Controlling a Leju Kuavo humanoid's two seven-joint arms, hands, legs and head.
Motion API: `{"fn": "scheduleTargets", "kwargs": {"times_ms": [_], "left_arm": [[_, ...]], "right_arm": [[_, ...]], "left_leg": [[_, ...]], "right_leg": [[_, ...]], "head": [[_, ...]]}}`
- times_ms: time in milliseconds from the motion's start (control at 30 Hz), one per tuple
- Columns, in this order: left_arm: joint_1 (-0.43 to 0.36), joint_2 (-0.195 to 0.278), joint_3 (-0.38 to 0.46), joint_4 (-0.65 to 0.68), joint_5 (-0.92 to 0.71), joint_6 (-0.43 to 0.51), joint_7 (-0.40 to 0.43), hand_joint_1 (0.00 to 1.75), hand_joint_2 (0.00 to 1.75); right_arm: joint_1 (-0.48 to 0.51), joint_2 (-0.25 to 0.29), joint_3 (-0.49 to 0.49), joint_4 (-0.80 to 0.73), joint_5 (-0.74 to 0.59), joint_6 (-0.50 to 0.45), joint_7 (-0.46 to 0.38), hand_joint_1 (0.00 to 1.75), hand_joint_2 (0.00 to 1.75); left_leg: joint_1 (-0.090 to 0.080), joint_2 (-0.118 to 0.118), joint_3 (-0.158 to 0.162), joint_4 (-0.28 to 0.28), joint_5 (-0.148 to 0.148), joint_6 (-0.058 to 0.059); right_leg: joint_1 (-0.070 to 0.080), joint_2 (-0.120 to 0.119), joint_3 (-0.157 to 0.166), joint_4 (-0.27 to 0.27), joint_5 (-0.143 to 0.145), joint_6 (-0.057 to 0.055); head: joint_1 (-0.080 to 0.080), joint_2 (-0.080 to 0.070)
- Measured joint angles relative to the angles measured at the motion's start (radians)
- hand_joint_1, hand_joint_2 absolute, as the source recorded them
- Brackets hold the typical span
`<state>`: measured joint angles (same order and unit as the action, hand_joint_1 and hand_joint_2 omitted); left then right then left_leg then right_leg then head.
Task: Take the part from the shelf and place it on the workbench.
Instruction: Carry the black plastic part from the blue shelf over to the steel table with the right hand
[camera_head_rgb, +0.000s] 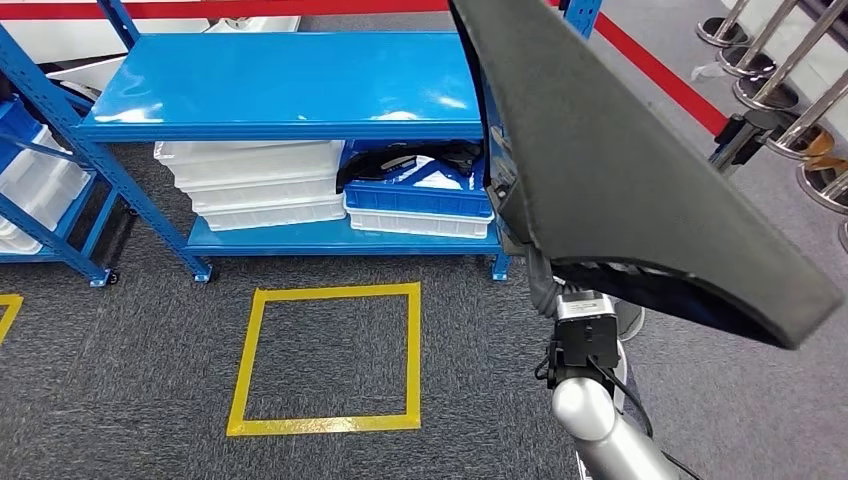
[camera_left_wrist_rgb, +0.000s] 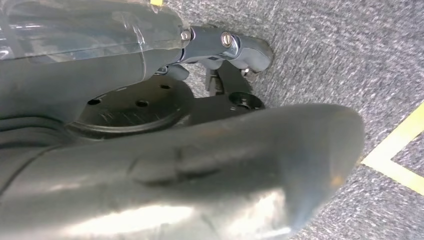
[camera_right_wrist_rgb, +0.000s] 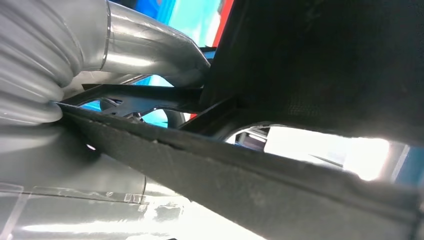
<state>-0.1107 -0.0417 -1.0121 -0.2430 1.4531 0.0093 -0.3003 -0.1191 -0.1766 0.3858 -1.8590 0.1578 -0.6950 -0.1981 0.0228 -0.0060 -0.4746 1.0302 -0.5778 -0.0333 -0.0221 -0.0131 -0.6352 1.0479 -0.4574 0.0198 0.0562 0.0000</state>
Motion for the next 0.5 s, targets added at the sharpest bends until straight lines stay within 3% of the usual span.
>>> {"fn": "scheduleTargets", "kwargs": {"times_ms": [67, 133, 233, 267, 300, 333, 433, 500], "left_arm": [[0.001, 0.000, 0.000, 0.000, 0.001, 0.003, -0.004, 0.00, 0.87], [0.001, 0.000, 0.000, 0.000, 0.004, 0.004, -0.009, 0.00, 1.75], [0.001, 0.000, 0.000, 0.000, 0.002, 0.026, -0.017, 0.00, 1.75], [0.001, 0.000, 0.000, 0.000, -0.005, 0.045, -0.021, 0.00, 1.75], [0.001, 0.000, 0.000, 0.000, -0.013, 0.064, -0.025, 0.00, 1.75], [0.001, 0.000, 0.000, 0.000, -0.021, 0.082, -0.030, 0.00, 1.75], [0.000, 0.000, 0.000, 0.000, -0.035, 0.105, -0.049, 0.00, 1.75], [-0.001, -0.001, -0.001, 0.000, -0.039, 0.108, -0.055, 0.00, 1.75]], "right_arm": [[0.002, 0.000, -0.004, -0.001, 0.003, 0.000, 0.000, 1.75, 1.75], [0.007, 0.001, -0.008, -0.002, 0.004, 0.000, 0.002, 1.75, 1.75], [0.011, 0.001, -0.010, -0.002, 0.005, 0.000, 0.006, 1.75, 1.75], [0.013, 0.001, -0.010, -0.002, 0.006, 0.000, 0.007, 1.75, 1.75], [0.016, 0.001, -0.010, -0.002, 0.007, 0.000, 0.008, 1.75, 1.75], [0.019, 0.001, -0.010, -0.002, 0.008, 0.000, 0.009, 1.75, 1.75], [0.022, 0.001, -0.011, -0.005, 0.011, 0.000, 0.009, 1.75, 1.75], [0.024, 0.001, -0.012, -0.007, 0.012, 0.000, 0.009, 1.75, 1.75]], "left_leg": [[-0.002, 0.003, -0.003, -0.015, 0.004, 0.021], [-0.002, 0.006, -0.016, -0.019, 0.021, 0.040], [-0.010, 0.010, -0.042, -0.018, 0.041, 0.055], [-0.013, 0.011, -0.050, -0.016, 0.046, 0.057], [-0.016, 0.011, -0.057, -0.014, 0.050, 0.058], [-0.019, 0.011, -0.063, -0.011, 0.053, 0.058], [-0.024, 0.010, -0.074, -0.002, 0.057, 0.053], [-0.025, 0.012, -0.082, 0.003, 0.062, 0.044]], "right_leg": [[-0.002, 0.001, -0.003, 0.000, 0.009, 0.016], [-0.005, 0.002, -0.022, 0.040, -0.029, 0.025], [-0.003, 0.004, -0.081, 0.214, -0.141, 0.025], [-0.001, 0.005, -0.088, 0.254, -0.157, 0.024], [0.000, 0.006, -0.077, 0.259, -0.155, 0.021], [0.002, 0.007, -0.047, 0.224, -0.134, 0.015], [0.012, 0.008, 0.070, 0.035, -0.071, -0.006], [0.018, 0.009, 0.087, -0.010, -0.070, -0.013]], "head": [[0.003, 0.000], [0.007, 0.000], [0.019, 0.000], [0.022, 0.000], [0.025, 0.000], [0.028, 0.000], [0.035, 0.000], [0.037, 0.000]]}}
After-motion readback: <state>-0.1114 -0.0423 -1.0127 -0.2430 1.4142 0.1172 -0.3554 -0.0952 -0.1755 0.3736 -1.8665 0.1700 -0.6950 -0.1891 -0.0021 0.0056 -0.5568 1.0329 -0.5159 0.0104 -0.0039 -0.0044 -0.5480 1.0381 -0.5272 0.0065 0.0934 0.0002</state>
